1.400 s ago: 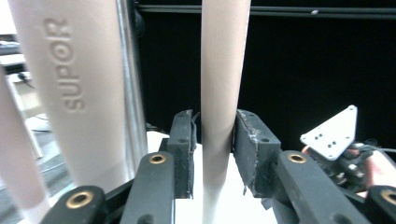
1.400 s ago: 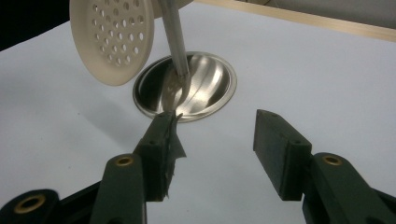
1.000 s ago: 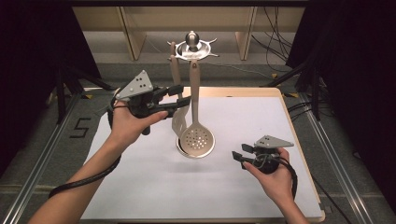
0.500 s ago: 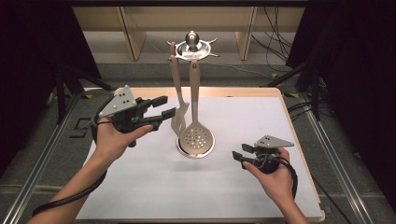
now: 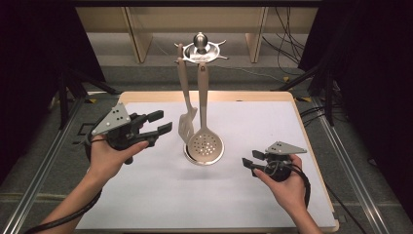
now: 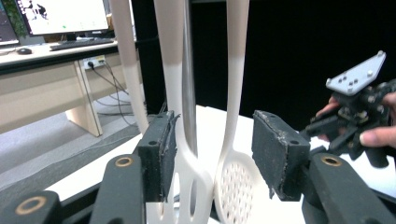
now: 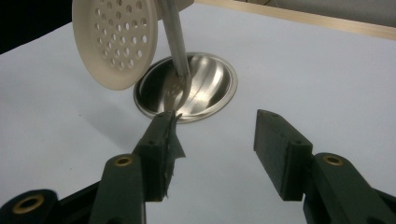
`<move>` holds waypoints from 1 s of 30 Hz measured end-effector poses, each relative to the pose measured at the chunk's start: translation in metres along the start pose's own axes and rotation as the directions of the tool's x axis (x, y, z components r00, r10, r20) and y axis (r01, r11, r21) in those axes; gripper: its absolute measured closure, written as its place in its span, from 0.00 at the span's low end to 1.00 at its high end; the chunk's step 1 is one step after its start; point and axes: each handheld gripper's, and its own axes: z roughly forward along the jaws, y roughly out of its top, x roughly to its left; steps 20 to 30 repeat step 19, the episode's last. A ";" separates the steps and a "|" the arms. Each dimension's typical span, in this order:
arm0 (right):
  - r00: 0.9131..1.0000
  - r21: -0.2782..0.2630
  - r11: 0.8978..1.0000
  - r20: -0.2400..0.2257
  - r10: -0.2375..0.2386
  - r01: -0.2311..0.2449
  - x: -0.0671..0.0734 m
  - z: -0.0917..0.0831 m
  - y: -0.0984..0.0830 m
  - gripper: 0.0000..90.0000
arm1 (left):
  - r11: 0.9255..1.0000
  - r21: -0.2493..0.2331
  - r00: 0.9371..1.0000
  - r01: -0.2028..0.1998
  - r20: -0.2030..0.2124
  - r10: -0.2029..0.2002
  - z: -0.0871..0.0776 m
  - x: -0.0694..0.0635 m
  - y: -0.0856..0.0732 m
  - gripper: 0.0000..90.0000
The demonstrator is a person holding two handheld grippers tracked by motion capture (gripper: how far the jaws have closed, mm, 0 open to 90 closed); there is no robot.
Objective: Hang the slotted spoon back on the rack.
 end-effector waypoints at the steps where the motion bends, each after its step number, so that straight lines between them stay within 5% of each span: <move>1: 1.000 0.004 1.000 0.002 0.004 -0.004 0.000 0.000 0.000 0.55 | 1.000 0.005 1.000 0.003 -0.004 -0.002 -0.002 0.000 -0.003 0.55; 17: 0.999 -0.006 0.999 0.015 -0.035 0.035 -0.003 0.002 0.000 0.55 | 0.997 0.042 0.998 0.058 -0.029 -0.057 -0.017 0.002 -0.045 0.55; 30: 1.000 0.003 1.000 0.004 -0.015 0.015 -0.003 0.002 0.000 0.55 | 0.997 0.049 0.998 0.061 -0.034 -0.059 -0.018 0.002 -0.046 0.55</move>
